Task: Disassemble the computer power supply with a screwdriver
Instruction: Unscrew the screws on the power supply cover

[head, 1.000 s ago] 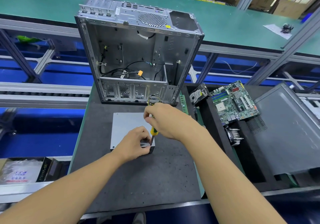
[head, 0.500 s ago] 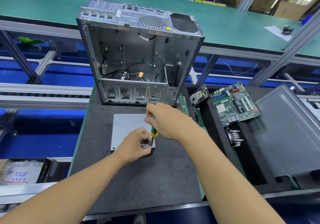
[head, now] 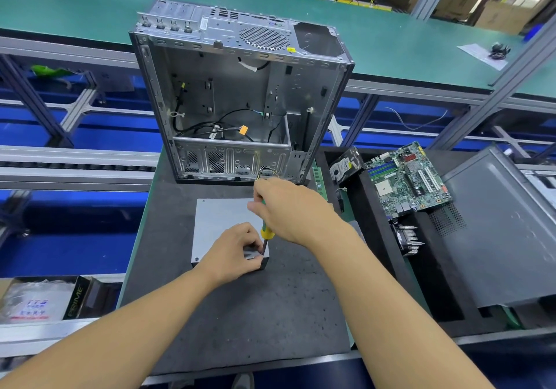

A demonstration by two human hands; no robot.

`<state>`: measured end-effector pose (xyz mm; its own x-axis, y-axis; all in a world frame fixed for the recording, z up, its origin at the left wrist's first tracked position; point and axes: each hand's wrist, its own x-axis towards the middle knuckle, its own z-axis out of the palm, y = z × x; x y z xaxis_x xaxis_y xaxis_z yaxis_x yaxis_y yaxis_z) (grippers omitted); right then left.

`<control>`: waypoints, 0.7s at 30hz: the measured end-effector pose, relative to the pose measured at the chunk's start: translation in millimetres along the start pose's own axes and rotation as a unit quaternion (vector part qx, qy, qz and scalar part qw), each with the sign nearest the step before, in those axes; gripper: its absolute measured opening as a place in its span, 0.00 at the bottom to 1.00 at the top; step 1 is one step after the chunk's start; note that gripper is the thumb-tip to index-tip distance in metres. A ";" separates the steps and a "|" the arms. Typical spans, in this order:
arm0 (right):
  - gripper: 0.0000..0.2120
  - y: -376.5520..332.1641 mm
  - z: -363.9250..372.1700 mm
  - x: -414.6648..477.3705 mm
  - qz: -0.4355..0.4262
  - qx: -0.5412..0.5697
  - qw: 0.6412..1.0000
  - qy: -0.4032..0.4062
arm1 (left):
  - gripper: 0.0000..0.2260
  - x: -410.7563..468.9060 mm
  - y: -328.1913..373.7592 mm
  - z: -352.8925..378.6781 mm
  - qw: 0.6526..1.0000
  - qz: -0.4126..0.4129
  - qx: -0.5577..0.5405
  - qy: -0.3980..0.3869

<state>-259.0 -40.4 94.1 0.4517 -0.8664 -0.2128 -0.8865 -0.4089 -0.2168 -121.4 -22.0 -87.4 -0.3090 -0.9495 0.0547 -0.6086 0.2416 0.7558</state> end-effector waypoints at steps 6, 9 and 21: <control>0.09 1.4 -4.1 -1.0 -0.007 0.048 0.998 -0.029 | 0.13 0.2 1.6 -1.5 1.000 -0.007 0.008 -0.004; 0.12 3.4 -5.9 -2.1 -0.008 0.056 0.997 -0.049 | 0.14 0.5 2.5 -2.4 1.000 -0.007 0.008 -0.004; 0.03 3.5 -0.4 -1.2 -0.009 -0.014 1.000 -0.001 | 0.14 0.1 5.2 -3.4 0.999 -0.033 -0.017 -0.008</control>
<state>-262.7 -40.9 93.9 0.4682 -0.8579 -0.2119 -0.8804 -0.4324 -0.1947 -122.1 -21.5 -81.3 -0.2809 -0.9597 -0.0055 -0.6035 0.1722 0.7786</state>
